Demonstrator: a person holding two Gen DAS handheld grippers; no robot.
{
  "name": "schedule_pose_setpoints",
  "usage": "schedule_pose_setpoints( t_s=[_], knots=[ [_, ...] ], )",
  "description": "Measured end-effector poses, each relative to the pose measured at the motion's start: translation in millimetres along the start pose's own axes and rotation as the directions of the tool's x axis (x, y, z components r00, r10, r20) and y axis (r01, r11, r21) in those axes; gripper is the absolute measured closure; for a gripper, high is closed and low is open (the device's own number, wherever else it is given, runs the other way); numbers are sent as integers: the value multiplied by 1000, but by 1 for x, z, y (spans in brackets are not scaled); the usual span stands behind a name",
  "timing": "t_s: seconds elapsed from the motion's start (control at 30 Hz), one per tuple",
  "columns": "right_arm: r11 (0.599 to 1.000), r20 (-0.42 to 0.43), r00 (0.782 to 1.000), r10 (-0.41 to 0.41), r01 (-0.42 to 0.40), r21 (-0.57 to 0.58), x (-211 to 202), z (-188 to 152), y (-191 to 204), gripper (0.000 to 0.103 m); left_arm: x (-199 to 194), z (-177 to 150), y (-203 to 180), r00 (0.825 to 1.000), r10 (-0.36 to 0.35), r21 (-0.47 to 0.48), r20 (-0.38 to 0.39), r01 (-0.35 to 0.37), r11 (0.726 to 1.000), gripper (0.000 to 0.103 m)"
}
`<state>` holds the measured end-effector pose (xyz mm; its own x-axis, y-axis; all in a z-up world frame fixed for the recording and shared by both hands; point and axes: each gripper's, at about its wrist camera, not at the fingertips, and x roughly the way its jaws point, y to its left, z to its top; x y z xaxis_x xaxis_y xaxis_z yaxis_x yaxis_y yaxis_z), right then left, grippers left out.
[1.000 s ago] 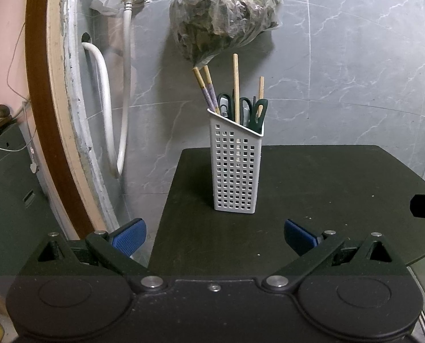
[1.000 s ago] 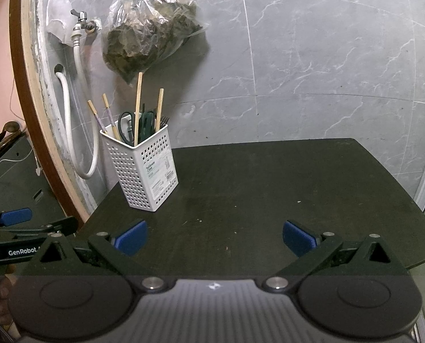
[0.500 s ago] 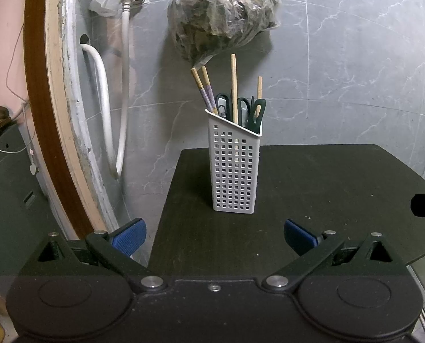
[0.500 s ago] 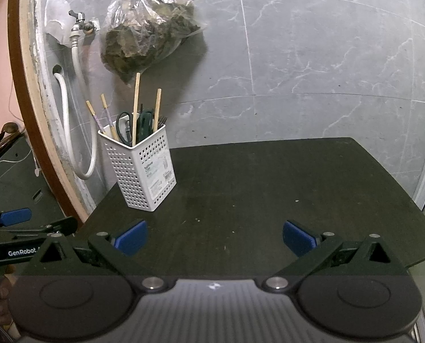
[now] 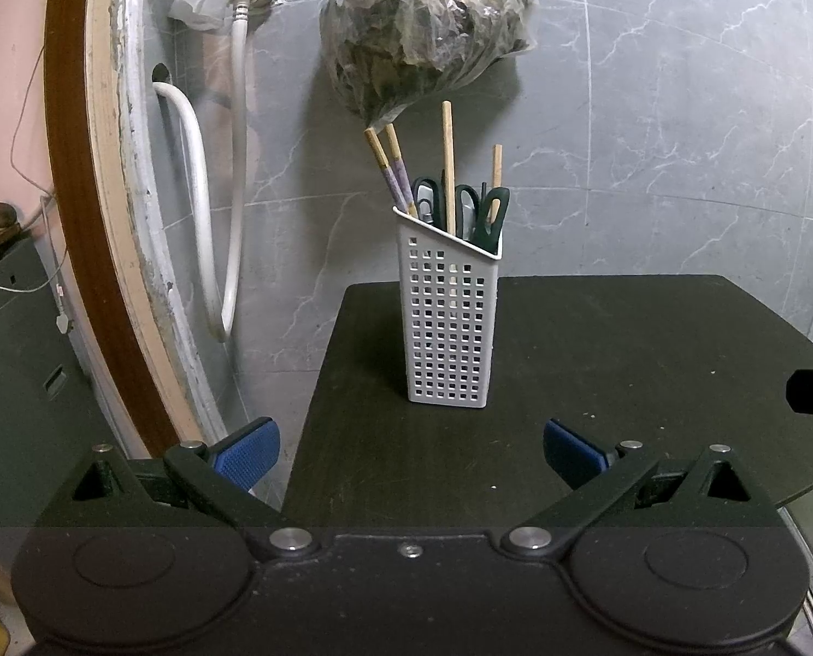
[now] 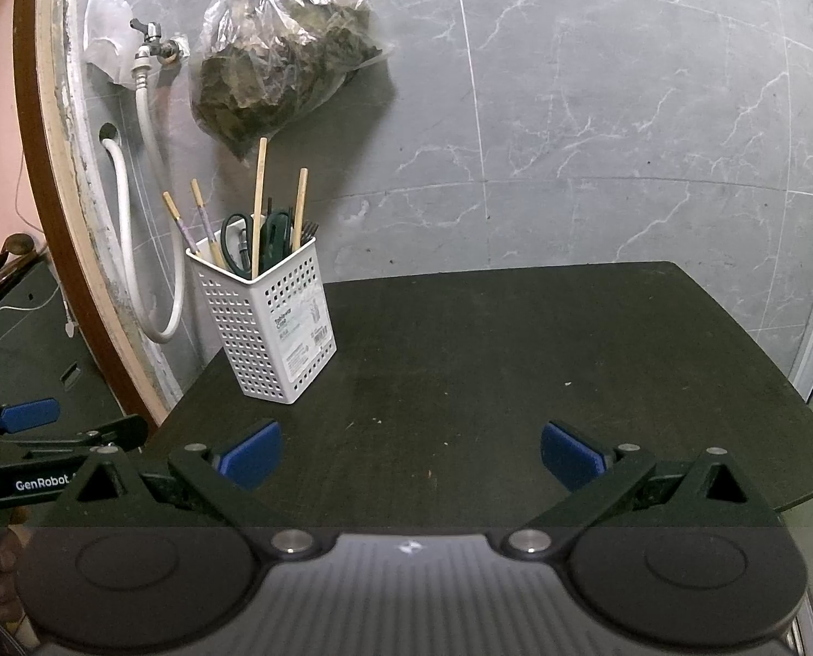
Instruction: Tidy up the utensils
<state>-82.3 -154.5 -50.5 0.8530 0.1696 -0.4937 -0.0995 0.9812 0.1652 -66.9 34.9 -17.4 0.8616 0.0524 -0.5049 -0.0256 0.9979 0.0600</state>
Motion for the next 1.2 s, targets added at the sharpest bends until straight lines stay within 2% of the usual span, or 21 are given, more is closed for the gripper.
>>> schedule_pose_setpoints(
  t_s=[1.2],
  knots=[
    [1000,-13,1000,-4,4,0,8,-1,3,0,6,0,2,1000,2,-1,-7,-2,1000,1]
  ],
)
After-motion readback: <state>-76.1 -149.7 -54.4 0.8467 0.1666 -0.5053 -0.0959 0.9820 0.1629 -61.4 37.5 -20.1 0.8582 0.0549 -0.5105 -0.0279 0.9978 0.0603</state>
